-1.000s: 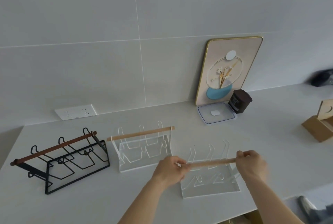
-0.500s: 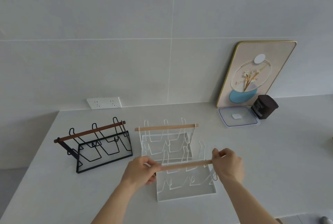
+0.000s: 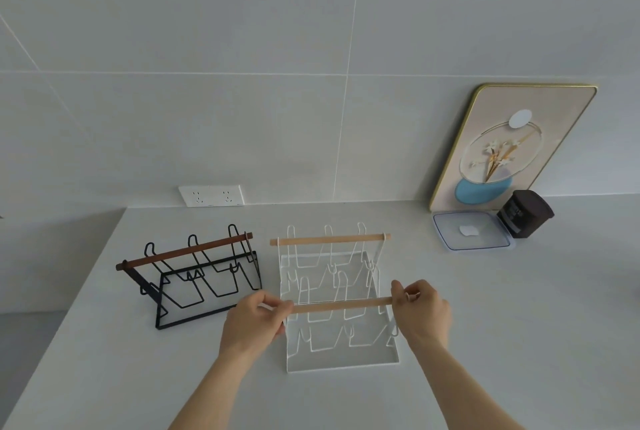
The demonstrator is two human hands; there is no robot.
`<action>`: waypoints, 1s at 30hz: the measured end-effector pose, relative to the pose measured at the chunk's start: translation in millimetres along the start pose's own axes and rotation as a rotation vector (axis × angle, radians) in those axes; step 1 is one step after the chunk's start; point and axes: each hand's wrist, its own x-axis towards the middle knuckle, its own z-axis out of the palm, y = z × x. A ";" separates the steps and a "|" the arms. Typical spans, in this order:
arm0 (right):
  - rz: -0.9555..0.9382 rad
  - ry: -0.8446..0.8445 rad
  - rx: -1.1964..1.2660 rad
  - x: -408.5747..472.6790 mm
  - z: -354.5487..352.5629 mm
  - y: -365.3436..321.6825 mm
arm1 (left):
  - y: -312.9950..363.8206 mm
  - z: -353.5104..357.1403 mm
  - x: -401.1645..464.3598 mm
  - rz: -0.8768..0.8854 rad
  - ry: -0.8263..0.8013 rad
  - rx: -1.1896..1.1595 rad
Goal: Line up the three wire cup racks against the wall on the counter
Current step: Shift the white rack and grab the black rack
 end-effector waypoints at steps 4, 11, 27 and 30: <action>-0.018 -0.029 0.031 1.5 1.8 -7.1 | 3.8 0.5 4.1 0.017 0.073 0.017; -0.025 -0.038 0.034 1.3 7.0 -12.1 | 6.2 -1.3 4.3 0.013 0.123 0.034; -0.532 -0.066 0.005 -40.8 47.6 -142.2 | -9.1 -105.1 34.1 -0.058 0.760 -0.067; -0.542 -0.294 0.028 -67.1 83.6 -180.6 | -20.7 -140.7 48.5 -0.037 0.815 -0.090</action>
